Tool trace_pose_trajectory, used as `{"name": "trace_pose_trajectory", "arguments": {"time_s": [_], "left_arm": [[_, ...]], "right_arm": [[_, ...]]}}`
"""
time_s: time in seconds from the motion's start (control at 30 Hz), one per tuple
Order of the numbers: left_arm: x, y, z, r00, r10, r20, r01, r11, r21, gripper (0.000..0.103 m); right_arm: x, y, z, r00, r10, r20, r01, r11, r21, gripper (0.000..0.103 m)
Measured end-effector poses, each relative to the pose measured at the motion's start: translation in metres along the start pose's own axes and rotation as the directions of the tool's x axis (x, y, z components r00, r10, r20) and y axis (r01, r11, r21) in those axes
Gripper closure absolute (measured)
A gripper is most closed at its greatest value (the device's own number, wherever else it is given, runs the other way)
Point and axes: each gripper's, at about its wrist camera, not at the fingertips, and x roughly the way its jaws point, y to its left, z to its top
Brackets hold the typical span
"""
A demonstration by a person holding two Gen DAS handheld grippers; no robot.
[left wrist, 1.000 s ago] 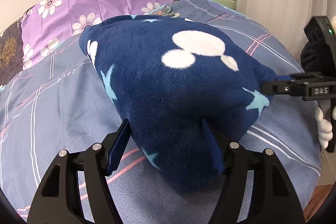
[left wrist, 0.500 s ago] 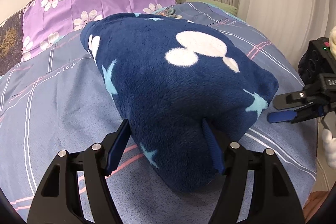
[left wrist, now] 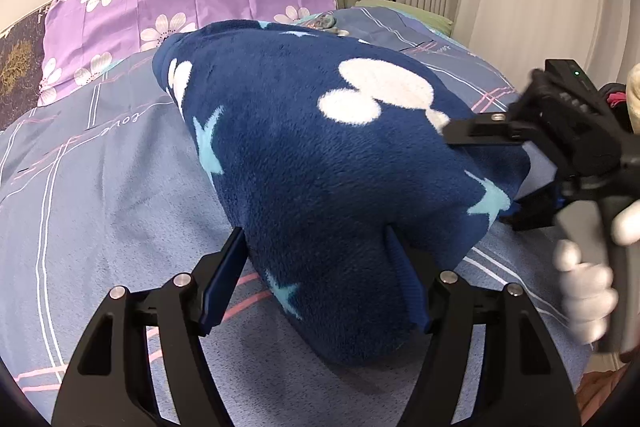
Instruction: Fold small clothes
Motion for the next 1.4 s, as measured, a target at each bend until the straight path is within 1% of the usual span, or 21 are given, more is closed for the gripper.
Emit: {"name": "trace_pose_trajectory", "arguments": {"time_s": [0.07, 0.1, 0.23, 0.3, 0.4, 0.5, 0.57, 0.63, 0.7, 0.73, 0.77, 0.83, 0.93, 1.03, 1.07, 1.17, 1.2, 1.23, 1.3, 1.33, 1.4], "left_arm": [[0.000, 0.000, 0.000, 1.000, -0.002, 0.000, 0.002, 1.000, -0.006, 0.033], [0.000, 0.001, 0.000, 1.000, -0.007, -0.001, 0.007, 1.000, -0.011, 0.033], [0.000, 0.002, -0.001, 1.000, -0.017, 0.000, 0.017, 1.000, -0.021, 0.032], [0.001, 0.003, -0.001, 1.000, -0.026, -0.001, 0.026, 0.999, -0.031, 0.031], [0.003, 0.006, -0.001, 0.999, -0.043, -0.007, 0.043, 0.998, -0.050, 0.029], [0.003, 0.009, 0.000, 0.999, -0.053, -0.008, 0.052, 0.997, -0.065, 0.029], [0.003, 0.010, 0.001, 0.998, -0.062, -0.014, 0.061, 0.995, -0.078, 0.029], [-0.001, 0.017, 0.004, 0.995, -0.102, -0.017, 0.100, 0.989, -0.112, 0.029], [-0.011, 0.025, 0.011, 0.989, -0.147, 0.017, 0.148, 0.978, -0.150, 0.029], [-0.018, 0.032, 0.019, 0.987, -0.154, 0.052, 0.160, 0.973, -0.164, 0.029], [-0.021, 0.037, 0.026, 0.986, -0.151, 0.074, 0.161, 0.972, -0.169, 0.029], [-0.021, 0.051, 0.044, 0.988, -0.117, 0.099, 0.132, 0.977, -0.167, 0.029], [-0.001, 0.072, 0.065, 0.988, -0.126, 0.093, 0.142, 0.970, -0.198, 0.027], [0.032, 0.097, 0.088, 0.990, -0.128, 0.067, 0.142, 0.950, -0.279, 0.027], [0.041, 0.106, 0.094, 0.989, -0.131, 0.064, 0.144, 0.941, -0.305, 0.027], [0.066, 0.131, 0.111, 0.980, -0.183, 0.074, 0.197, 0.898, -0.392, 0.027], [0.073, 0.138, 0.117, 0.979, -0.188, 0.073, 0.202, 0.889, -0.412, 0.027], [0.080, 0.141, 0.120, 0.979, -0.191, 0.067, 0.201, 0.886, -0.417, 0.026], [0.101, 0.150, 0.126, 0.985, -0.172, 0.030, 0.169, 0.892, -0.420, 0.019], [0.111, 0.153, 0.127, 0.984, -0.177, 0.014, 0.166, 0.890, -0.425, 0.017], [0.128, 0.160, 0.127, 0.977, -0.212, -0.005, 0.188, 0.875, -0.447, 0.011]], "right_arm": [[0.001, 0.007, -0.005, 0.998, -0.037, 0.047, 0.039, 0.999, -0.036, 0.002], [-0.001, 0.007, -0.007, 0.998, -0.043, 0.054, 0.045, 0.998, -0.037, 0.002], [-0.015, 0.003, -0.016, 0.998, -0.056, 0.021, 0.056, 0.998, 0.010, 0.003], [-0.018, 0.001, -0.018, 0.998, -0.050, 0.023, 0.049, 0.998, 0.043, 0.002], [-0.009, 0.001, -0.011, 0.998, -0.049, 0.044, 0.047, 0.998, 0.038, 0.002], [0.007, 0.010, -0.005, 0.993, -0.079, 0.087, 0.077, 0.997, 0.020, 0.002], [0.010, 0.014, -0.003, 0.991, -0.090, 0.095, 0.091, 0.996, 0.001, 0.002], [0.010, 0.013, -0.002, 0.993, -0.076, 0.090, 0.077, 0.997, -0.016, 0.003], [0.006, 0.009, -0.003, 0.995, -0.060, 0.083, 0.062, 0.998, -0.025, 0.007], [0.005, 0.008, -0.003, 0.996, -0.053, 0.077, 0.056, 0.998, -0.034, 0.007], [0.004, 0.007, -0.003, 0.996, -0.050, 0.074, 0.053, 0.998, -0.041, 0.008], [0.004, 0.008, -0.004, 0.996, -0.048, 0.070, 0.053, 0.997, -0.059, 0.008], [0.005, 0.009, -0.005, 0.996, -0.049, 0.070, 0.054, 0.996, -0.072, 0.008], [0.004, 0.008, -0.005, 0.997, -0.044, 0.059, 0.049, 0.996, -0.075, 0.007], [0.005, 0.007, -0.005, 0.998, -0.041, 0.053, 0.045, 0.996, -0.074, 0.007], [0.005, 0.006, -0.002, 0.999, -0.032, 0.029, 0.034, 0.997, -0.068, 0.006], [0.006, 0.005, -0.001, 0.999, -0.028, 0.022, 0.029, 0.998, -0.063, 0.005], [0.007, 0.006, 0.001, 1.000, -0.025, 0.017, 0.026, 0.998, -0.059, 0.004], [0.010, 0.007, 0.003, 1.000, -0.027, 0.010, 0.027, 0.998, -0.054, 0.002], [0.012, 0.007, 0.003, 1.000, -0.027, 0.011, 0.027, 0.998, -0.051, 0.002], [0.013, 0.008, 0.004, 1.000, -0.024, 0.014, 0.025, 0.998, -0.049, 0.002]]}}
